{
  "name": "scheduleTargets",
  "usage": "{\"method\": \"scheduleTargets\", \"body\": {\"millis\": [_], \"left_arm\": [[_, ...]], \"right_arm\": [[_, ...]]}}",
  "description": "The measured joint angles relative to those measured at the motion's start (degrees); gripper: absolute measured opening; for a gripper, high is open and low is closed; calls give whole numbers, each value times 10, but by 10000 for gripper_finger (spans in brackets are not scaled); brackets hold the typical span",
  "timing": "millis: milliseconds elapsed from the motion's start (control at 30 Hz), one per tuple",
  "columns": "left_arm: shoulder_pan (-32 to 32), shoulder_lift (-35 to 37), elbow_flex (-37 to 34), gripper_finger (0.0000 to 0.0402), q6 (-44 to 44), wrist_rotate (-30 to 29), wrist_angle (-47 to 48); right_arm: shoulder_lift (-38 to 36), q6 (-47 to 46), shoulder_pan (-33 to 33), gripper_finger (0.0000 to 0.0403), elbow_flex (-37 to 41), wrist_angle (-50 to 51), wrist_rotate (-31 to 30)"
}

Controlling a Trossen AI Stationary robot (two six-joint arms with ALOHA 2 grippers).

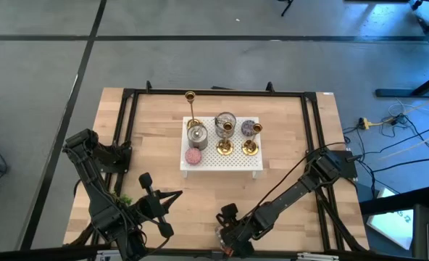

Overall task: Pick & Place candle stick holders
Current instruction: Put the big silver scented candle on the shelf

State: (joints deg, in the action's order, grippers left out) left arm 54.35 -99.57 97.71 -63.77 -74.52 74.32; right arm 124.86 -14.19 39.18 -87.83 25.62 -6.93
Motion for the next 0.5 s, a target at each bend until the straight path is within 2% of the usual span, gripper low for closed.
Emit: {"method": "scheduleTargets", "body": {"millis": [100, 300, 500], "left_arm": [[0, 0, 0, 2, 0, 0, 0], [0, 0, 0, 2, 0, 0, 0], [0, 0, 0, 2, 0, 0, 0]], "right_arm": [[0, -21, -4, 352, 0, 4, 9], [0, -66, -7, 352, 0, -7, 12], [-3, -100, -10, 352, -5, -37, -21]]}}
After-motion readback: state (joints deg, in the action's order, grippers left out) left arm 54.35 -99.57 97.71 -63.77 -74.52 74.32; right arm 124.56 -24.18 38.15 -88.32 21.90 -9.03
